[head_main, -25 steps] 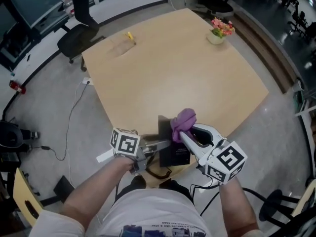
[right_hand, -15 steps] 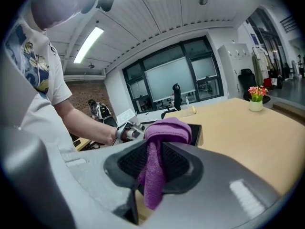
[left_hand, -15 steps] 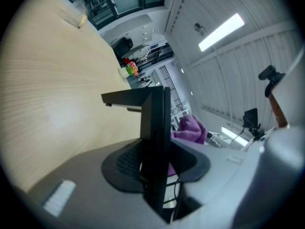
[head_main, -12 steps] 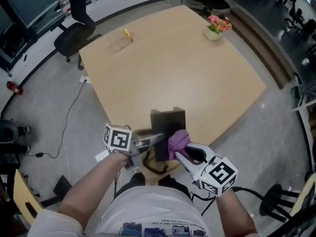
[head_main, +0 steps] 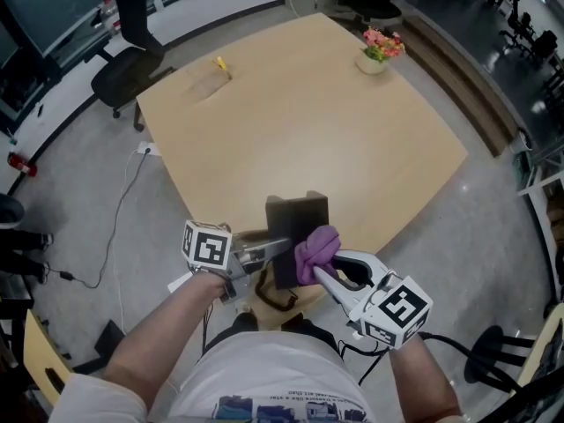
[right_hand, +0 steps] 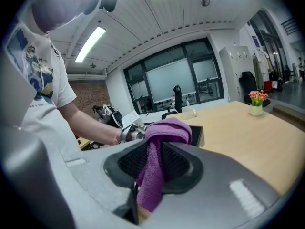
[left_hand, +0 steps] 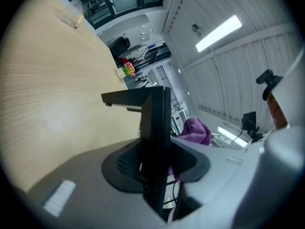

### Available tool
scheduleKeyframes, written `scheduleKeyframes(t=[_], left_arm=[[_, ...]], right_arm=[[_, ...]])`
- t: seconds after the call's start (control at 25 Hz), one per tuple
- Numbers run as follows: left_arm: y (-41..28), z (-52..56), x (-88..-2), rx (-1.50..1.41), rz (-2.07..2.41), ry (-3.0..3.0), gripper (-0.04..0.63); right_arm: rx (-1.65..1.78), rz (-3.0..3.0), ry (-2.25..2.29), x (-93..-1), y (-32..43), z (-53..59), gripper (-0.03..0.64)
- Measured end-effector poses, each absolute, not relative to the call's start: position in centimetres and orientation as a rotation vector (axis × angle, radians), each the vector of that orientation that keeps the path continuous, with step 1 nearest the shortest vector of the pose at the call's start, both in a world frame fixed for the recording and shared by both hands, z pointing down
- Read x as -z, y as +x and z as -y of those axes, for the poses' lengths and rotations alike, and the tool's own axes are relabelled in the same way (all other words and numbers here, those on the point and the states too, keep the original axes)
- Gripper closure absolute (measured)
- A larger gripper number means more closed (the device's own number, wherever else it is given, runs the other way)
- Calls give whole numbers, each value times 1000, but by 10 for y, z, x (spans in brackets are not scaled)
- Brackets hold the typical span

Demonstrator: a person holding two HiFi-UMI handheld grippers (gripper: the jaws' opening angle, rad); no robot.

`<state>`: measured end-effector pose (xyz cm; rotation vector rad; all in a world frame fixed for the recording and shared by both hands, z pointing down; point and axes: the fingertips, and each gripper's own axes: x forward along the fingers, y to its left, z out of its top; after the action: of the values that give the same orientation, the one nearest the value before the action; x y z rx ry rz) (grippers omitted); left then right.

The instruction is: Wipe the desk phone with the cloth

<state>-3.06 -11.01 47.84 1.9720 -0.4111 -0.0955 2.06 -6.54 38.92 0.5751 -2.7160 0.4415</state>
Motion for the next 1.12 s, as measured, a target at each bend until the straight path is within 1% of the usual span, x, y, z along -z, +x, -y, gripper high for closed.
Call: scheduleKeyframes(t=[0.24,0.44,1.12], left_arm=[[-28,104,-477,77,385,1985,423],[-30,101,-474,96,380,1981,423],[-39,104,-470,95,382,1980,423]], right_arm=[[-319,2780,647,-348,11,109,525],[-304,2774,674,-347,9,124,525],[-505,2658,598,-409,32,48,525]])
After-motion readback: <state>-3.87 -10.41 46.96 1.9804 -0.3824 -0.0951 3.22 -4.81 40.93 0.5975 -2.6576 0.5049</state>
